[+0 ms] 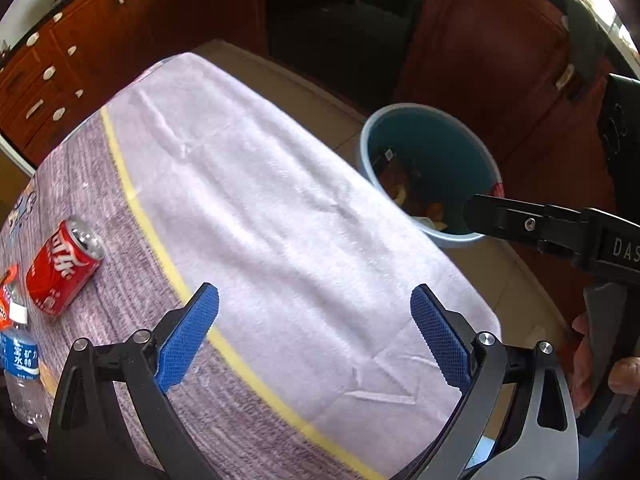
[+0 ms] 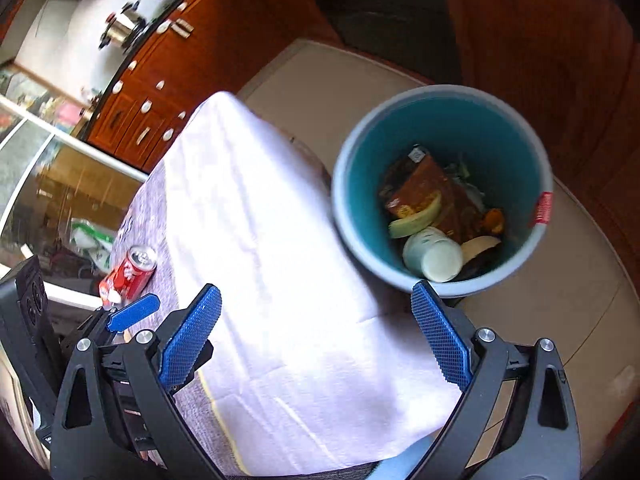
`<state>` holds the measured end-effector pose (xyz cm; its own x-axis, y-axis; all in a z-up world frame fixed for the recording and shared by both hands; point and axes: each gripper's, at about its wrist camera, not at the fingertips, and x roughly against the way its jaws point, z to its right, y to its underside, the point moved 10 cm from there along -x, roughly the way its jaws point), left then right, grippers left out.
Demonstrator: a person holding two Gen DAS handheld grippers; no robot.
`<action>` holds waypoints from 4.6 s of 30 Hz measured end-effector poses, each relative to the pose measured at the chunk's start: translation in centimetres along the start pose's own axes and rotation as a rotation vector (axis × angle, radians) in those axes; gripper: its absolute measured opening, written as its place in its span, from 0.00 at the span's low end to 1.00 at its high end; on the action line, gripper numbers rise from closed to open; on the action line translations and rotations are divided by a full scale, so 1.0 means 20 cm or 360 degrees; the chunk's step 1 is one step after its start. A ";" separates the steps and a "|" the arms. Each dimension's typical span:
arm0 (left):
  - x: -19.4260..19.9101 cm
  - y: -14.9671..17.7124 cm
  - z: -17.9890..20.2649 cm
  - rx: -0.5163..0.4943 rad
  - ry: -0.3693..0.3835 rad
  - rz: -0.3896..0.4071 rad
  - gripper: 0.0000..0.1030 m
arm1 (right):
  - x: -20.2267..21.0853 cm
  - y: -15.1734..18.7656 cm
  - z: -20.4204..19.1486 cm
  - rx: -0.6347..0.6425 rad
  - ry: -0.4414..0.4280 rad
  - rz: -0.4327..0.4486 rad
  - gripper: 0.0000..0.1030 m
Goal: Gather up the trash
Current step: 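Move both open tools back toward the cola can and water bottle, then grasp the brown paper strip with the right tool while the left tool grasps the water bottle, then carry the paper strip and water bottle over the teal bin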
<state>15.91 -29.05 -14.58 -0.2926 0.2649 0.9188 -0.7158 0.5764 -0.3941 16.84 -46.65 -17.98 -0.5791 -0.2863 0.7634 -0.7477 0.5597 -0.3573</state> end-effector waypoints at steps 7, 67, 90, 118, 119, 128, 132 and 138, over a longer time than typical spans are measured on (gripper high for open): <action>0.13 0.18 -0.33 0.0175 -0.0042 0.0025 0.94 | -0.10 0.13 -0.36 0.0188 -0.0046 -0.0084 0.89; 0.41 0.83 -1.83 0.0514 -0.0195 0.0079 0.96 | -0.89 1.05 -1.62 0.1274 0.0015 -0.0500 0.07; 0.23 0.80 -1.56 0.0398 -0.0182 0.0038 0.60 | -0.78 0.99 -1.43 0.1027 -0.0135 -0.0583 0.08; 0.40 0.45 -0.76 0.0165 -0.0106 0.0109 0.60 | -0.35 0.59 -0.88 0.0590 -0.0335 -0.0284 0.08; 0.38 0.41 -0.71 0.0139 -0.0089 0.0107 0.60 | -0.32 0.54 -0.82 0.0548 -0.0338 -0.0255 0.08; 0.15 0.01 -0.16 -0.0152 0.0049 0.0046 0.60 | -0.11 0.10 -0.22 0.0162 -0.0272 0.0013 0.08; 0.01 -0.13 0.10 -0.0296 0.0097 -0.0018 0.60 | -0.04 -0.05 0.08 0.0007 -0.0224 0.0102 0.09; -0.20 -0.26 0.38 -0.0416 0.0151 -0.0112 0.60 | 0.00 -0.19 0.49 -0.0199 -0.0123 0.0140 0.10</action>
<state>16.01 -39.04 -16.03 -0.1784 0.2815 0.9428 -0.5407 0.7726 -0.3329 16.58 -56.38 -21.83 -0.6675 -0.2878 0.6867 -0.6493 0.6764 -0.3476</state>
